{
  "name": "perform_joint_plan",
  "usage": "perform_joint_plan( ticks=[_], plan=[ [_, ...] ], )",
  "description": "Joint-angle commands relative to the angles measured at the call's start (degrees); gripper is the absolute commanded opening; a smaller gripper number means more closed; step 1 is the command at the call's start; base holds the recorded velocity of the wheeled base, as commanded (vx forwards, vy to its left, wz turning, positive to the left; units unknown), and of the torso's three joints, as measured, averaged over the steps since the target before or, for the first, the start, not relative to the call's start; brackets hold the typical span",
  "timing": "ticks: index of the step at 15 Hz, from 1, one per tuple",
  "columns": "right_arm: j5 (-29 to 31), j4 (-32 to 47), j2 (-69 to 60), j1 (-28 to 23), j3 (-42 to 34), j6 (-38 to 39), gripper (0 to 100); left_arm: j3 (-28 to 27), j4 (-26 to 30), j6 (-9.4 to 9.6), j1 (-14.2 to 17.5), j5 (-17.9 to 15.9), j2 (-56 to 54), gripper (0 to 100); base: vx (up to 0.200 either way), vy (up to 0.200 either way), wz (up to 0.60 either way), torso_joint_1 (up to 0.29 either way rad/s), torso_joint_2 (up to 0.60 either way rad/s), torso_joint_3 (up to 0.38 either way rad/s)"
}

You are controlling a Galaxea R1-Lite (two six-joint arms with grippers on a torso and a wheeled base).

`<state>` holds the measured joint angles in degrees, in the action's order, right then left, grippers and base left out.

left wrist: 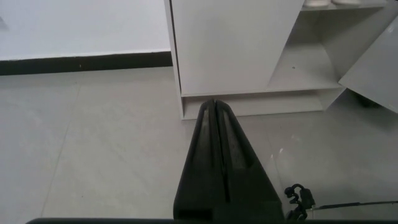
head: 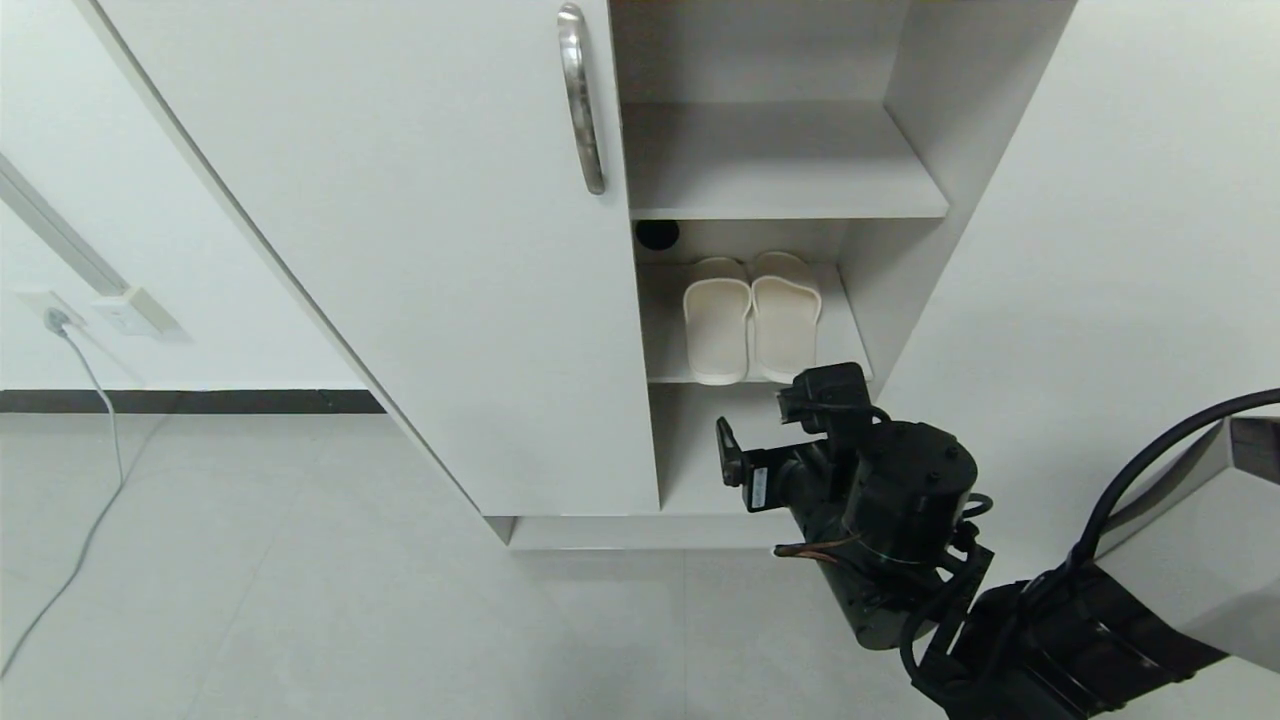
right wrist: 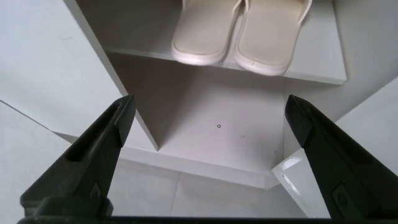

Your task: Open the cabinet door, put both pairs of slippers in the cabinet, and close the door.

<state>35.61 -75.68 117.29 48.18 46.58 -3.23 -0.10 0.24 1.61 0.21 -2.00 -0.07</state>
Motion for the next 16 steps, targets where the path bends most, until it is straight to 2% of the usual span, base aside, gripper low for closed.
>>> perform_joint_plan(
  ticks=[1,16],
  plan=[
    [-0.01,0.01,0.22,-0.01,-0.09,-0.02,100,0.01,0.02,-0.03,-0.03,-0.02,0.07,0,0.0,0.0,0.0,0.002,0.0,0.178],
    [-0.19,0.18,0.75,-0.63,-0.97,0.42,100,0.01,0.02,0.06,-0.03,-0.02,0.07,0,0.0,0.0,0.0,0.001,0.0,0.189]
  ],
)
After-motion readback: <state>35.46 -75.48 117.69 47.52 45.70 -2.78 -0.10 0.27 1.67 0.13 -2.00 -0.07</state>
